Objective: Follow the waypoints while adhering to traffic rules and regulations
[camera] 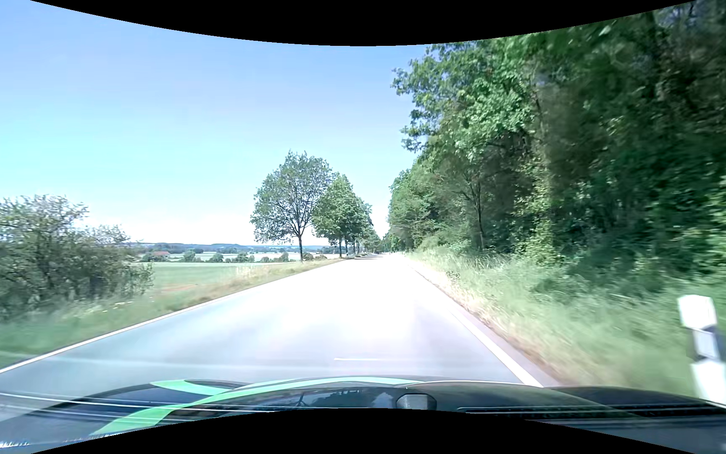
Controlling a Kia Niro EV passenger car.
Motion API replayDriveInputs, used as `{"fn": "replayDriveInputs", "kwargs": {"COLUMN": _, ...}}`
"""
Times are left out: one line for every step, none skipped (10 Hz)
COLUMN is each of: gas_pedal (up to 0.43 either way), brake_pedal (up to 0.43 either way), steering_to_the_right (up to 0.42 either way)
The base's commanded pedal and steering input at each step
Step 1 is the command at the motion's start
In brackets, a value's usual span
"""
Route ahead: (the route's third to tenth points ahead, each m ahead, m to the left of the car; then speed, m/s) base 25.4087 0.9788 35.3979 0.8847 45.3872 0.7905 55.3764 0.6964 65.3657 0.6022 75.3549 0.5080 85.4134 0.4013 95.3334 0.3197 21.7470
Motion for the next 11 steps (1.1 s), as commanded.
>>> {"fn": "replayDriveInputs", "kwargs": {"gas_pedal": 0.268, "brake_pedal": 0.000, "steering_to_the_right": -0.002}}
{"fn": "replayDriveInputs", "kwargs": {"gas_pedal": 0.268, "brake_pedal": 0.000, "steering_to_the_right": -0.001}}
{"fn": "replayDriveInputs", "kwargs": {"gas_pedal": 0.268, "brake_pedal": 0.000, "steering_to_the_right": 0.001}}
{"fn": "replayDriveInputs", "kwargs": {"gas_pedal": 0.268, "brake_pedal": 0.000, "steering_to_the_right": 0.002}}
{"fn": "replayDriveInputs", "kwargs": {"gas_pedal": 0.268, "brake_pedal": 0.000, "steering_to_the_right": 0.003}}
{"fn": "replayDriveInputs", "kwargs": {"gas_pedal": 0.268, "brake_pedal": 0.000, "steering_to_the_right": 0.005}}
{"fn": "replayDriveInputs", "kwargs": {"gas_pedal": 0.268, "brake_pedal": 0.000, "steering_to_the_right": 0.005}}
{"fn": "replayDriveInputs", "kwargs": {"gas_pedal": 0.268, "brake_pedal": 0.000, "steering_to_the_right": 0.004}}
{"fn": "replayDriveInputs", "kwargs": {"gas_pedal": 0.268, "brake_pedal": 0.000, "steering_to_the_right": 0.004}}
{"fn": "replayDriveInputs", "kwargs": {"gas_pedal": 0.260, "brake_pedal": 0.000, "steering_to_the_right": 0.003}}
{"fn": "replayDriveInputs", "kwargs": {"gas_pedal": 0.240, "brake_pedal": 0.000, "steering_to_the_right": 0.002}}
